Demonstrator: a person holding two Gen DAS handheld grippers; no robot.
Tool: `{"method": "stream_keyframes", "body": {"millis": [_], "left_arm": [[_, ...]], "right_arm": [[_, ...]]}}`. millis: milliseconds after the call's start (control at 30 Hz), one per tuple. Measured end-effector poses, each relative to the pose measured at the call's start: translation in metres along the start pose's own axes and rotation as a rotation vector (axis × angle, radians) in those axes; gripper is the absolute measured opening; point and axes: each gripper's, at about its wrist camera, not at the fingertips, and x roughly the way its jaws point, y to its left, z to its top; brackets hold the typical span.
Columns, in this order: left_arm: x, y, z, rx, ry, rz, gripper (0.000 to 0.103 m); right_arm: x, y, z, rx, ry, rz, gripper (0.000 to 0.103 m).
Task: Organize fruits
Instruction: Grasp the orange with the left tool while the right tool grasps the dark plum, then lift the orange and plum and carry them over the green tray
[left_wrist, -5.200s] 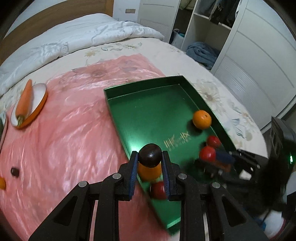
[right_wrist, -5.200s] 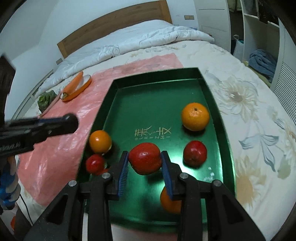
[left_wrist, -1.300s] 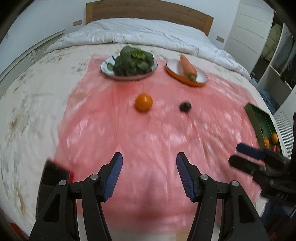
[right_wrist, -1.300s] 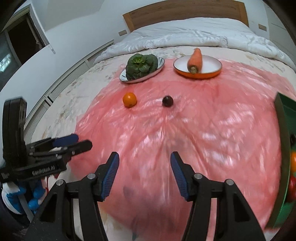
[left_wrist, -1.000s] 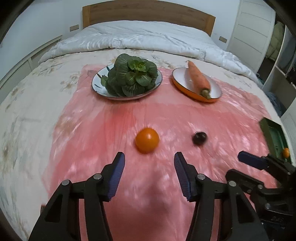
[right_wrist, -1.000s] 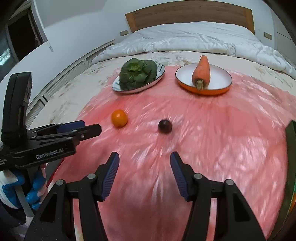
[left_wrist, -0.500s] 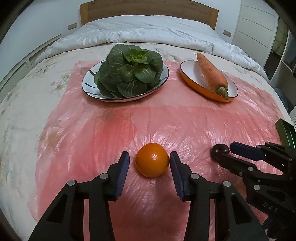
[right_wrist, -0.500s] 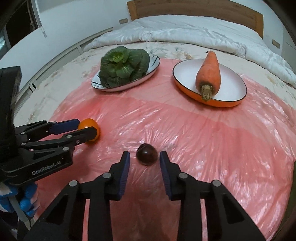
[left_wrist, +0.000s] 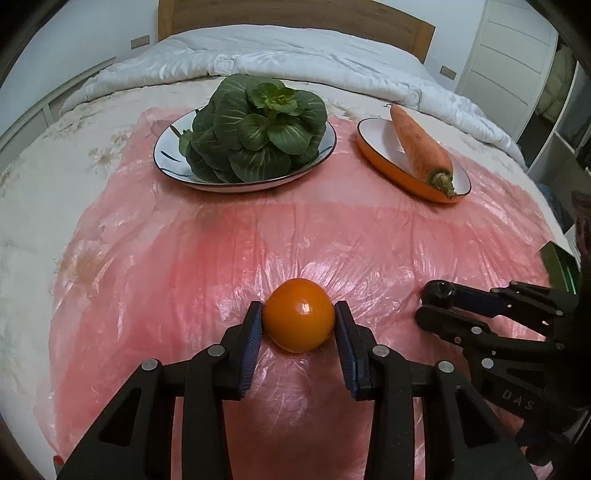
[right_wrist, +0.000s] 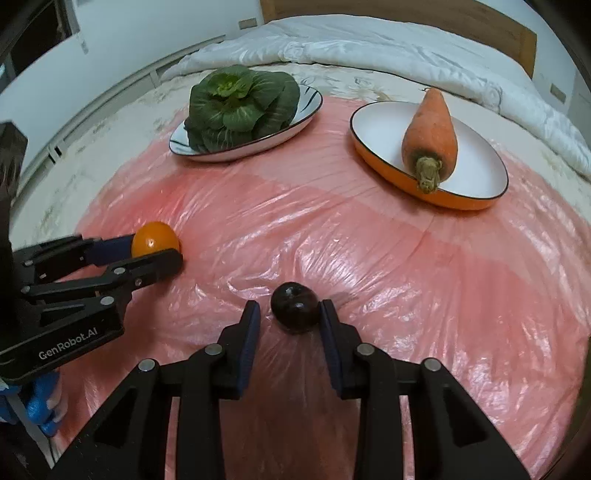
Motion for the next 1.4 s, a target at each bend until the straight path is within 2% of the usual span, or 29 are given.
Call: {"method": "stream_keyframes", "body": {"millis": [33, 133, 233, 633, 767, 1033, 1200, 1400], "left_arm": [[-0.001, 0.002, 0.000, -0.005, -0.001, -0.010, 0.033], [-0.005, 0.008, 0.002, -0.036, -0.007, -0.039, 0.033], [-0.012, 0.010, 0.003, -0.048, -0.019, -0.052, 0.033], [-0.052, 0.017, 0.003, -0.065, -0.065, -0.051, 0.033], [-0.064, 0.017, 0.000, -0.069, -0.077, -0.058, 0.033], [-0.064, 0.013, 0.000, -0.045, -0.091, -0.078, 0.033], [-0.060, 0.013, -0.003, -0.054, -0.090, -0.095, 0.033], [-0.060, 0.011, -0.004, -0.055, -0.093, -0.115, 0.033]], "right_arm": [[0.000, -0.001, 0.000, 0.007, -0.001, 0.007, 0.101], [-0.002, -0.007, 0.000, 0.048, -0.010, 0.034, 0.090], [-0.009, -0.012, -0.001, 0.093, -0.035, 0.073, 0.090], [-0.056, 0.000, -0.002, 0.118, -0.109, 0.113, 0.090], [-0.065, 0.008, -0.003, 0.094, -0.103, 0.077, 0.090], [-0.043, 0.013, -0.002, 0.028, -0.059, -0.023, 0.090], [-0.020, 0.012, -0.001, 0.013, -0.023, -0.042, 0.090], [-0.007, 0.017, 0.002, -0.001, 0.003, -0.026, 0.090]]}}
